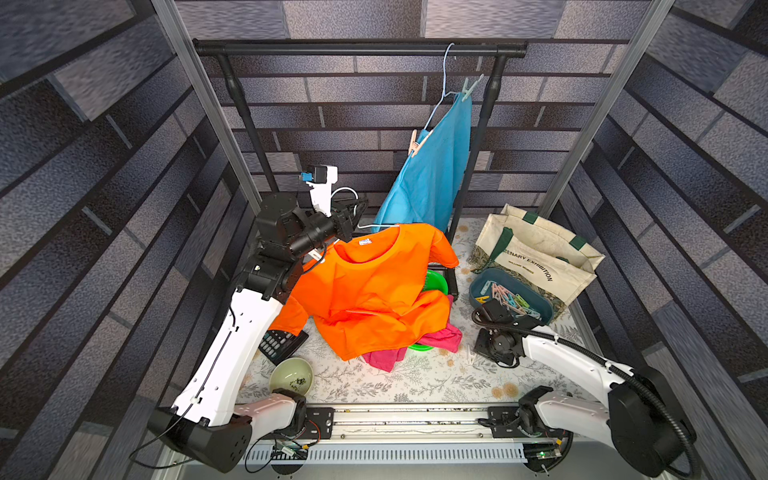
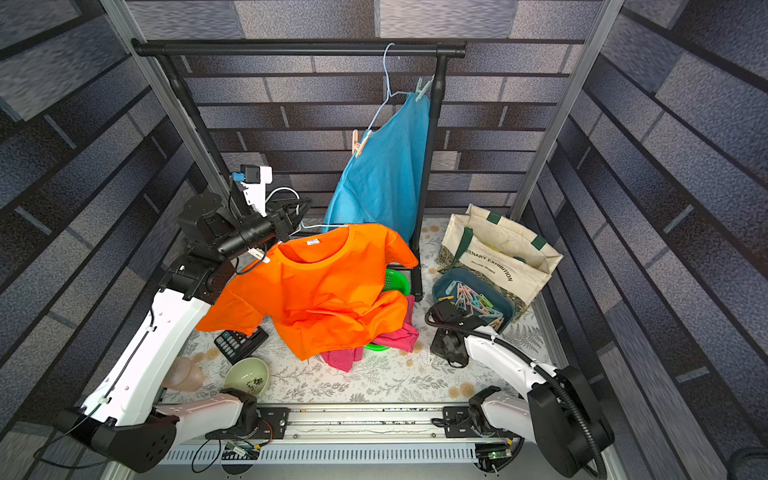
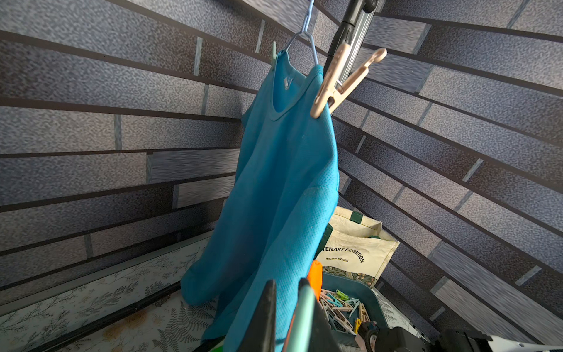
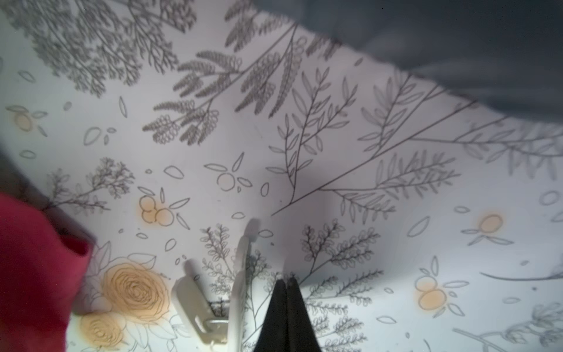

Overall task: Use clothespins to secure the t-shirt on both sides of the hanger
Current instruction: Adjust the clothespin at the center of the board, then pick up the clothespin from the center of the board.

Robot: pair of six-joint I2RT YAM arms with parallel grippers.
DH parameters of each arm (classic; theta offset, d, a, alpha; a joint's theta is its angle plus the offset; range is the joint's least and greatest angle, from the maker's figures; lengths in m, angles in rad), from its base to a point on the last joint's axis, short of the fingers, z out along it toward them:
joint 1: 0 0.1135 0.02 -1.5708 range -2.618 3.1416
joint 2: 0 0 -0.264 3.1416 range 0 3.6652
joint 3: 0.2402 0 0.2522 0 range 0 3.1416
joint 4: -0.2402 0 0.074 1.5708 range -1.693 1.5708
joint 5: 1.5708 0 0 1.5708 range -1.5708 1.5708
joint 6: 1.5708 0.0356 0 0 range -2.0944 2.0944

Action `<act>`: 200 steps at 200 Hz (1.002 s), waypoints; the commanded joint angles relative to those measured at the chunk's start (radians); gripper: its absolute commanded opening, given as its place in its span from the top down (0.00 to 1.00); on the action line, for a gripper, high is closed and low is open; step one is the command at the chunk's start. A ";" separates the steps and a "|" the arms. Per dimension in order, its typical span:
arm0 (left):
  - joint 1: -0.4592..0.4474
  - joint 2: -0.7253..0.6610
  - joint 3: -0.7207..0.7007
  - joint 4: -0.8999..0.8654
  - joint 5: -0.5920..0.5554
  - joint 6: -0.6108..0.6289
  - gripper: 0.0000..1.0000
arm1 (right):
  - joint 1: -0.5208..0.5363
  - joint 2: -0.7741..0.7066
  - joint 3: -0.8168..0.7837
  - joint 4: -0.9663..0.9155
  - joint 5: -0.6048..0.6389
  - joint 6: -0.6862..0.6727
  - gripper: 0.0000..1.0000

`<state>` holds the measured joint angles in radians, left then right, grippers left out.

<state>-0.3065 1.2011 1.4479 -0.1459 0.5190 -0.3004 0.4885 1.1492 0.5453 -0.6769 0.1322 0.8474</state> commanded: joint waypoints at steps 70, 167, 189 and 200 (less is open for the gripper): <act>-0.003 0.008 0.025 0.032 0.013 -0.015 0.83 | -0.002 -0.041 0.056 -0.063 -0.215 -0.098 0.42; -0.003 0.017 0.032 0.023 0.012 -0.017 0.82 | -0.001 0.150 0.093 0.025 -0.168 -0.123 0.72; -0.004 0.019 0.030 0.023 0.012 -0.016 0.82 | -0.001 0.144 0.085 0.030 -0.166 -0.122 0.71; -0.004 0.020 0.028 0.026 0.012 -0.017 0.82 | -0.002 0.152 0.079 0.039 -0.166 -0.122 0.60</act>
<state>-0.3065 1.2140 1.4483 -0.1421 0.5190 -0.3008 0.4820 1.2919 0.6189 -0.6456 -0.0502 0.7326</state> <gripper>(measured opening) 0.177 0.314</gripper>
